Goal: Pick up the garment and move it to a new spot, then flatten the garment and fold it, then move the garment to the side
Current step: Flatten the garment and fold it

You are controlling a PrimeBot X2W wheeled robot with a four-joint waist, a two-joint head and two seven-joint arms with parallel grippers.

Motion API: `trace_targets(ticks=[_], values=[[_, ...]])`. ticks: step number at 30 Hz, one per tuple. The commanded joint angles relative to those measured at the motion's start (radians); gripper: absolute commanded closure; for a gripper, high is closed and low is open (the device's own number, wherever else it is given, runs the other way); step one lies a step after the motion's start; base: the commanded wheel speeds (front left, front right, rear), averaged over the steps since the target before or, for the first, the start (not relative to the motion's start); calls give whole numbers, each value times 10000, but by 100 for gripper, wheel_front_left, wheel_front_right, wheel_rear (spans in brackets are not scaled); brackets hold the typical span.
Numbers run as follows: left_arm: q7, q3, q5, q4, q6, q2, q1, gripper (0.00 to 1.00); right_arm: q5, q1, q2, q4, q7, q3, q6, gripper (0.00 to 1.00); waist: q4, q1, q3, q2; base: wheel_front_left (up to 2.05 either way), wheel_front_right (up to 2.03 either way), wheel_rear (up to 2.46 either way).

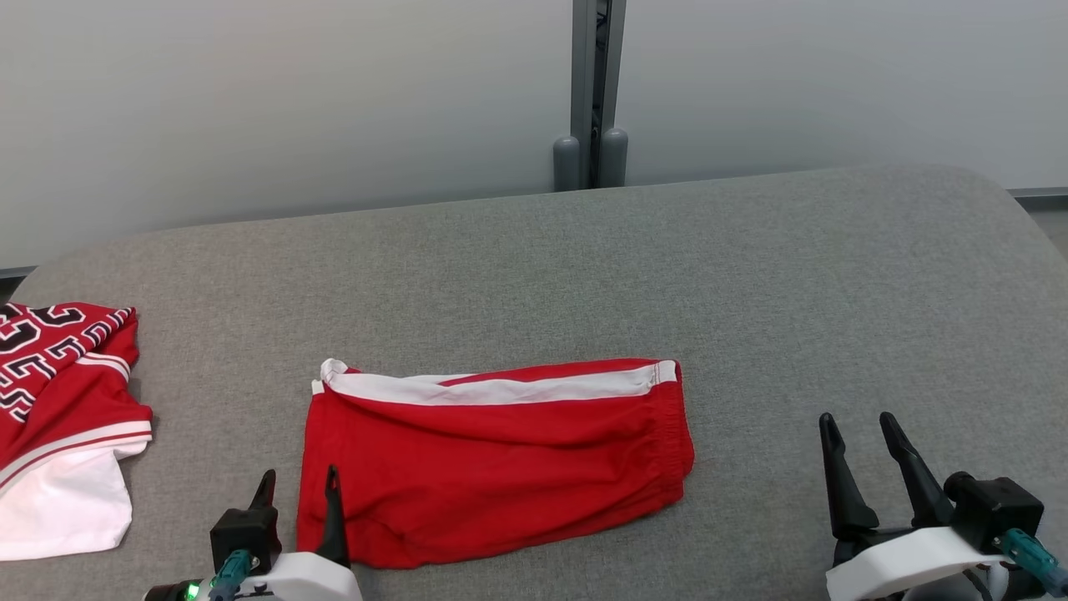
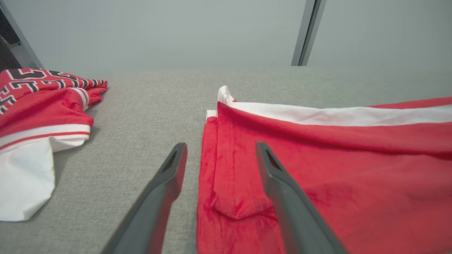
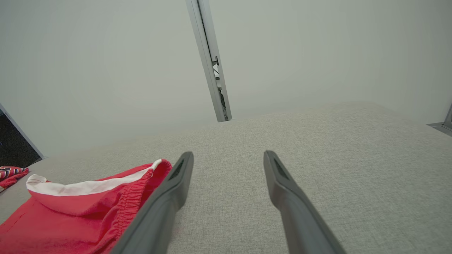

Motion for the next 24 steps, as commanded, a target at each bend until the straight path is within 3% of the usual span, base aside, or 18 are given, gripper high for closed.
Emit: trace_targets(ticks=[1, 12, 24], values=[[-16, 90, 128, -127, 67, 72, 196, 0, -119, -56, -56, -17, 1, -11, 4, 0, -16, 0, -19, 0, 0, 0, 0], [-16, 448, 1151, -978, -123, 78, 915, 0, -882, 136, -48, 65, 1, 564, 4, 0, 171, 0, -396, 0, 0, 0, 0], [-17, 575, 1393, -1271, -351, -21, 1412, 0, -42, -304, -54, 1179, 1, 1432, 4, 0, 969, 0, -256, 0, 0, 0, 0]])
